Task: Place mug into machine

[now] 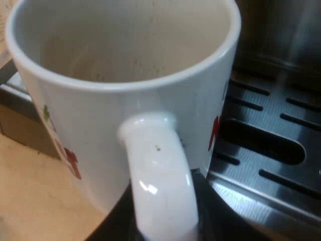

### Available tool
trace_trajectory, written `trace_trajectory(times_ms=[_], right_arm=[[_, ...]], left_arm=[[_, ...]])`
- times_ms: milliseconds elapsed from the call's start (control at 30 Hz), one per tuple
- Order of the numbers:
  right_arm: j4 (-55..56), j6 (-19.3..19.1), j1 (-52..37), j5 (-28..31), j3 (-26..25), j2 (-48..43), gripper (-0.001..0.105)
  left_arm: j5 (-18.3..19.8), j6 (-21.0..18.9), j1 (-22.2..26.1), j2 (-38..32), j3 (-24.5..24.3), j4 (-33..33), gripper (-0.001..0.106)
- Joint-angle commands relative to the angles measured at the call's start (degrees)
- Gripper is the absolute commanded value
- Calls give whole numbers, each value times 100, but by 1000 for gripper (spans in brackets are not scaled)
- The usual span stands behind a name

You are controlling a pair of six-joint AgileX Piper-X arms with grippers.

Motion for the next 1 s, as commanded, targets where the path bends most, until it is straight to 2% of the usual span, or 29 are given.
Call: trace_trajectory(times_ms=[33, 200, 300, 567, 700, 800, 933, 1000], right_arm=[[-347, -40, 0, 60, -294, 70, 0], [-347, -23, 0, 164, -594, 394, 0], [-337, 195, 0, 194, -722, 537, 0], [-363, 204, 120, 410, -858, 795, 0], [-429, 204, 276, 767, -951, 972, 0], [-429, 223, 386, 824, -1092, 1138, 0], [-429, 263, 455, 1355, -1340, 1321, 0], [-399, 429, 452, 1404, -1501, 1420, 0]], left_arm=[[121, -2, -16, -5, -7, -97, 81], [150, -2, -16, -5, -7, -97, 81], [150, -2, -16, -5, -7, -97, 81], [150, -2, -16, -5, -7, -97, 81], [150, -2, -16, -5, -7, -97, 81], [150, -2, -16, -5, -7, -97, 81], [150, -13, -16, -5, -7, -97, 81], [150, -10, -16, -5, -7, -97, 81]])
